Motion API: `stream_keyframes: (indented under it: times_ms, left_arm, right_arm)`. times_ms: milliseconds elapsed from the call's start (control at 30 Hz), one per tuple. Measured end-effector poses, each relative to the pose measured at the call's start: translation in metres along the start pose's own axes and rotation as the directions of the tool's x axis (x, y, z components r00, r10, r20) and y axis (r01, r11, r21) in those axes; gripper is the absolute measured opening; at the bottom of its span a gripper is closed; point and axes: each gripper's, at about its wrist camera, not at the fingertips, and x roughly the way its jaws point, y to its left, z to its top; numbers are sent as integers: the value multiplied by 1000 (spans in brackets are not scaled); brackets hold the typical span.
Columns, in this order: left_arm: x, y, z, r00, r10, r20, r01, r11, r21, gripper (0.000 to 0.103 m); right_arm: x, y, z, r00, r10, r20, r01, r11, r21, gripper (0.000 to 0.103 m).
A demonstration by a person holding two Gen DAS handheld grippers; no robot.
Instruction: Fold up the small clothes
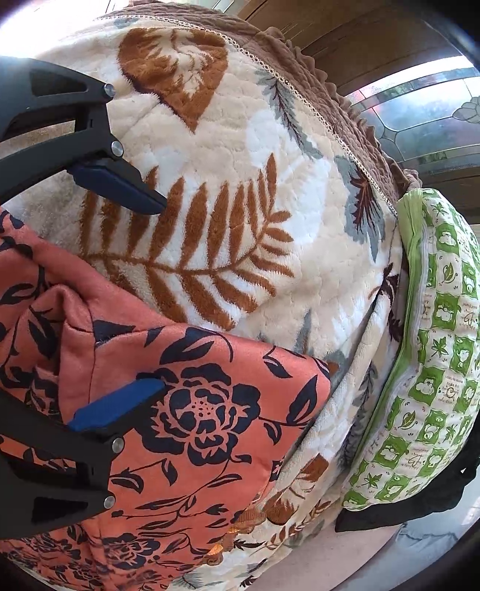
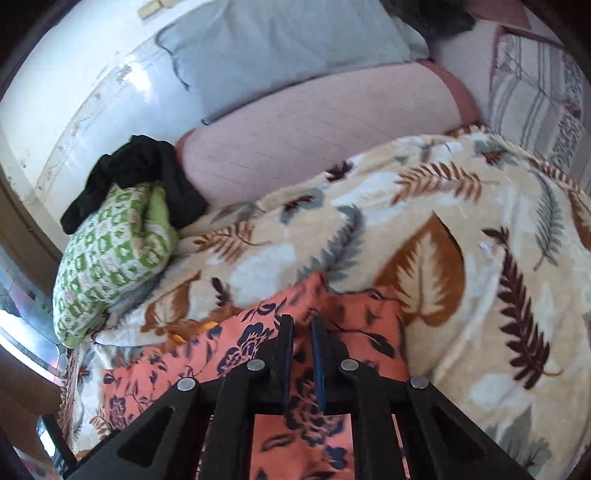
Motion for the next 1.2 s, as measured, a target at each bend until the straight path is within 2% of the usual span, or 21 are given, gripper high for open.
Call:
stream_keyframes:
  times_ms: [67,133,233,333,367,400,433,500,567,633,667,700,733,767,833,900,967,1067,1133,1200]
  left_arm:
    - [-2,1,-1,1000,13,7,-13,1000,-2,91]
    - [-4,0,-2,1000,23,16,-23,1000,-4,91]
    - [-5,-3,-3,999,44,33,-44,999,7,91]
    - [-5,-5,-2,998,55,42,-55,998,4,91]
    - [-5,-5,-1,997,57,44,-57,998,1,91]
    - [-4,-5,-1,997,58,44,-58,998,-2,91]
    - [-4,-5,0,997,59,44,-59,998,-6,91]
    - [-4,-5,0,997,60,46,-60,998,-10,91]
    - [-4,-6,0,997,61,48,-61,998,-7,91]
    - [-4,-5,1,997,58,49,-58,998,-7,91]
    - [-4,-4,1,997,56,49,-56,998,-9,91]
    - [-4,-2,2,997,57,50,-56,998,-13,91]
    - [-4,0,3,997,57,50,-57,998,-18,91]
    - [-3,2,4,997,58,49,-56,998,-26,91]
    - [-4,7,5,997,53,48,-51,998,-41,91]
    - [-5,9,5,997,56,52,-54,998,-45,91]
    - [-6,12,5,997,55,51,-52,997,-52,91]
    - [-8,15,3,997,57,53,-54,997,-56,91]
    - [-9,15,1,996,64,60,-61,997,-53,91]
    - [-12,12,-1,994,75,78,-73,997,-34,91]
  right_arm:
    - [1,-29,-10,999,-6,-38,8,998,65,12]
    - [-1,-52,-19,998,22,-54,-15,992,128,12]
    - [-6,-69,-25,998,62,-32,-56,987,154,13]
    - [-2,-69,-26,978,203,-44,-192,964,186,24]
    - [1,-66,-26,969,240,-57,-224,953,203,43]
    - [6,-64,-27,961,266,-72,-244,943,225,78]
    - [10,-63,-29,952,296,-77,-269,929,254,84]
    - [21,-59,-35,932,353,-78,-315,898,307,84]
    - [36,-53,-38,939,321,-121,-268,906,328,81]
    - [55,-52,-39,948,280,-153,-210,908,363,70]
    - [65,-53,-39,951,265,-160,-188,905,381,57]
    - [72,-53,-38,954,258,-153,-179,900,397,35]
    - [77,-55,-35,959,243,-142,-168,899,405,25]
    - [79,-53,-33,966,222,-135,-152,904,398,11]
    - [74,-47,-28,976,188,-107,-137,920,368,7]
    - [48,-33,-21,984,172,-39,-154,947,283,7]
    - [14,-17,-16,983,182,33,-185,963,194,7]
    - [-32,-7,-19,972,220,79,-230,961,151,7]
    - [-42,-9,-25,981,174,80,-183,975,124,7]
    - [-33,-21,-32,992,108,63,-115,988,108,10]
